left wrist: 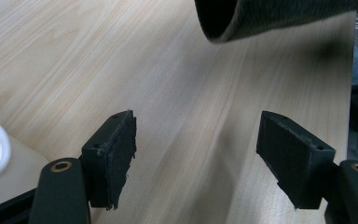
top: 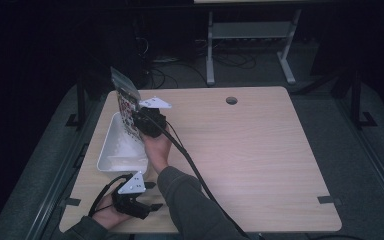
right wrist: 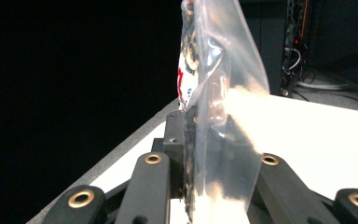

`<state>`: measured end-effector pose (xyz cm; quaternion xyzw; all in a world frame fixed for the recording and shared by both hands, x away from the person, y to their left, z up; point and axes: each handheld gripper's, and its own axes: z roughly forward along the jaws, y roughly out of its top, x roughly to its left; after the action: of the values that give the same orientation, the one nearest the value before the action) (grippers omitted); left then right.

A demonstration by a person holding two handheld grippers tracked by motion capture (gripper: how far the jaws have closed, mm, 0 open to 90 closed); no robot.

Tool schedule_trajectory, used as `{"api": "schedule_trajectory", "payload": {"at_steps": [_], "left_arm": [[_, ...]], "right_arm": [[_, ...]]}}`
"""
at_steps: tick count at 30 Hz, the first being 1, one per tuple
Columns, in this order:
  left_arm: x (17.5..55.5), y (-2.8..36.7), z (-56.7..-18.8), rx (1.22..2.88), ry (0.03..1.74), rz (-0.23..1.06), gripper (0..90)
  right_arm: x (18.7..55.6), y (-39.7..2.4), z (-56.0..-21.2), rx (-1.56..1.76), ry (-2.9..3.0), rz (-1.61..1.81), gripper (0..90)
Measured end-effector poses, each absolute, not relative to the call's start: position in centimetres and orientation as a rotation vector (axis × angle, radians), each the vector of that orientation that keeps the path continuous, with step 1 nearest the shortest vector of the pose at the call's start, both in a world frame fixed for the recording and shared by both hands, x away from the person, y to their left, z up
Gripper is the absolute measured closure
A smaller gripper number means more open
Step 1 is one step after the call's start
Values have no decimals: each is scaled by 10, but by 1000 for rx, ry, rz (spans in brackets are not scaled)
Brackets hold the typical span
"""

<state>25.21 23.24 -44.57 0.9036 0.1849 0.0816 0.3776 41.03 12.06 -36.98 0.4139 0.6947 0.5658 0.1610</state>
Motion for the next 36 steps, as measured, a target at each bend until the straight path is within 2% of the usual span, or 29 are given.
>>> {"api": "schedule_trajectory", "payload": {"at_steps": [30,36], "left_arm": [[254,232,-448,2313,479,207,279],[254,233,-447,2311,478,210,279]], "right_arm": [[403,111,-384,1111,2107,1473,720],[407,107,-383,1142,2124,1520,675]]}}
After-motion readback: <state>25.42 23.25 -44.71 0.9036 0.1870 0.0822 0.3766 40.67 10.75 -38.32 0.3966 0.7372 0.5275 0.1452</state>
